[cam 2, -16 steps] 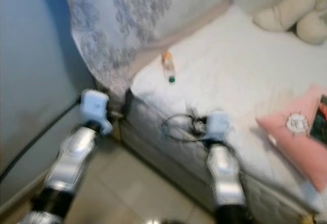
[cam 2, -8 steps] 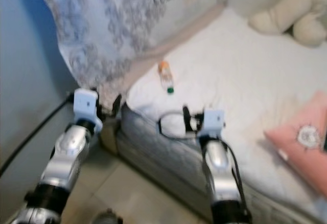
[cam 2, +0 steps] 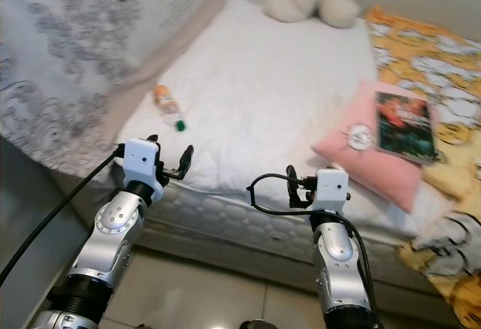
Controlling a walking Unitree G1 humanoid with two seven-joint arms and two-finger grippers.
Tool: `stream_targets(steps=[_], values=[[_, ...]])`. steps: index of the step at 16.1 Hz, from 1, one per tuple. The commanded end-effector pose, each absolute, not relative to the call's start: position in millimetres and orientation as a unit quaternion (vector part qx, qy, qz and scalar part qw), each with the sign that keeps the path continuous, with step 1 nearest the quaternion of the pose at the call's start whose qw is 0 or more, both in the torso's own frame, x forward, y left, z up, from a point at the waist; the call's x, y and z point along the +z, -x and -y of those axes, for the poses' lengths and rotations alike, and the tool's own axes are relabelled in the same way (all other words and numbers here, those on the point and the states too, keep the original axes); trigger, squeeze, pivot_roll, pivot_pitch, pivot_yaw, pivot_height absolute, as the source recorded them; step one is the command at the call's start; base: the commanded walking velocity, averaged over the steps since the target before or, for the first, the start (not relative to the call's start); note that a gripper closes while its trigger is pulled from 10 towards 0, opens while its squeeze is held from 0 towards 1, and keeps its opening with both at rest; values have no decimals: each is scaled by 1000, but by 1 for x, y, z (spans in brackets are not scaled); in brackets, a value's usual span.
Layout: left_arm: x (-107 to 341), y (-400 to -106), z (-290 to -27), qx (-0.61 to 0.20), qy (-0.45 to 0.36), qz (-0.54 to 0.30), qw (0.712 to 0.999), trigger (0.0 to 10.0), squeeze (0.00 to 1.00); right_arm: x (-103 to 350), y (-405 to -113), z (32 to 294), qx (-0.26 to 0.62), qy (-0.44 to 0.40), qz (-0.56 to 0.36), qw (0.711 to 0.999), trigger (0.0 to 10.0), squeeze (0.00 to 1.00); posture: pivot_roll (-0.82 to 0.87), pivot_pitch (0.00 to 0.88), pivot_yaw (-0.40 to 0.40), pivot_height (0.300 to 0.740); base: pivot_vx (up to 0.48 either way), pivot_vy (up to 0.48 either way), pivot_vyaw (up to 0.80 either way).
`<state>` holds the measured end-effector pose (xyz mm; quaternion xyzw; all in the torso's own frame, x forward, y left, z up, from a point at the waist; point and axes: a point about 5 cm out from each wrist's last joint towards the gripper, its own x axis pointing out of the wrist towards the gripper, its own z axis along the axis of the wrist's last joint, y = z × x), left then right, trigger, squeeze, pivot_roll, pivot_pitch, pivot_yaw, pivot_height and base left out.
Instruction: Clean up the room
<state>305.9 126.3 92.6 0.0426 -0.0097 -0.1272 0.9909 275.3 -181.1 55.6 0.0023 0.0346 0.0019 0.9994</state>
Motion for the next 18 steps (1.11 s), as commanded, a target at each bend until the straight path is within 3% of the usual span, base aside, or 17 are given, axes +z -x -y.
stream_targets(steps=[1, 5, 18], values=[[96, -308, -127, -129, -52, 16, 990, 10000, 0, 61, -280, 177, 11, 0, -28, 1000, 10000, 0, 67, 0, -40, 740, 0, 0, -756], [95, -307, -125, -140, -50, 20, 989, 10000, 0, 57, -277, 179, 15, 8, -27, 999, 10000, 0, 68, 0, -43, 740, 83, 0, -566], [107, -320, -118, -130, -40, 39, 990, 10000, 0, 61, -279, 178, 11, 2, -13, 1000, 10000, 0, 39, 0, -25, 740, 478, 0, 0]])
